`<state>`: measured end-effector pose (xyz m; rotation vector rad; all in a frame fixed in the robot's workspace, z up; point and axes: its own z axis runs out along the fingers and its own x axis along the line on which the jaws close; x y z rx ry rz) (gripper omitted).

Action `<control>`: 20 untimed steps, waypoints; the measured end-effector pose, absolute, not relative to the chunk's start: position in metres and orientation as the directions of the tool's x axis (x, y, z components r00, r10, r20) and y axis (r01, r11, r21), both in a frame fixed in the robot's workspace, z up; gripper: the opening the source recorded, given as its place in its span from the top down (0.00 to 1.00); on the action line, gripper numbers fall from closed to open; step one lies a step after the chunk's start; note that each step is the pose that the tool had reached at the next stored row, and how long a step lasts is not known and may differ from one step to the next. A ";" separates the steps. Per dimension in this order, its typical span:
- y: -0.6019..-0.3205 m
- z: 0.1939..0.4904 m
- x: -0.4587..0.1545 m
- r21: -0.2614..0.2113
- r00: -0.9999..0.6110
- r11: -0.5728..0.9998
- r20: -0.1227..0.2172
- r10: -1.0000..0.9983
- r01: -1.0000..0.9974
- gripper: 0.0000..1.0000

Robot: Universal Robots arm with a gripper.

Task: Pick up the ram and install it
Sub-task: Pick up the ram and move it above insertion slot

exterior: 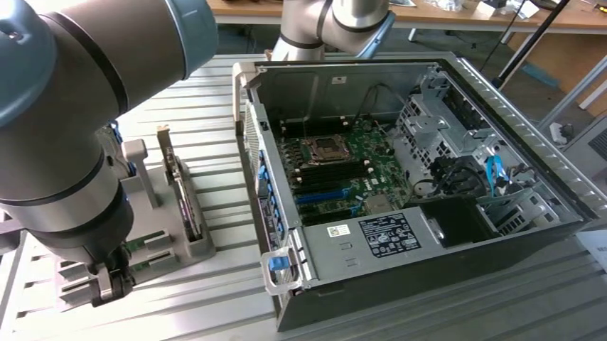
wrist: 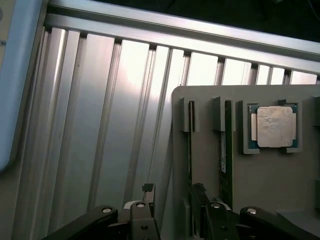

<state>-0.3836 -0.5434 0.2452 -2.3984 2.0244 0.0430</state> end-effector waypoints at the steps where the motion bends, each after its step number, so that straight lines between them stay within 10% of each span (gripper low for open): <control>1: -0.543 0.243 -0.384 0.016 0.168 -0.168 -0.023 -0.986 -0.986 0.58; 20: -0.526 0.204 -0.384 0.016 0.169 -0.170 -0.023 -0.985 -0.985 0.58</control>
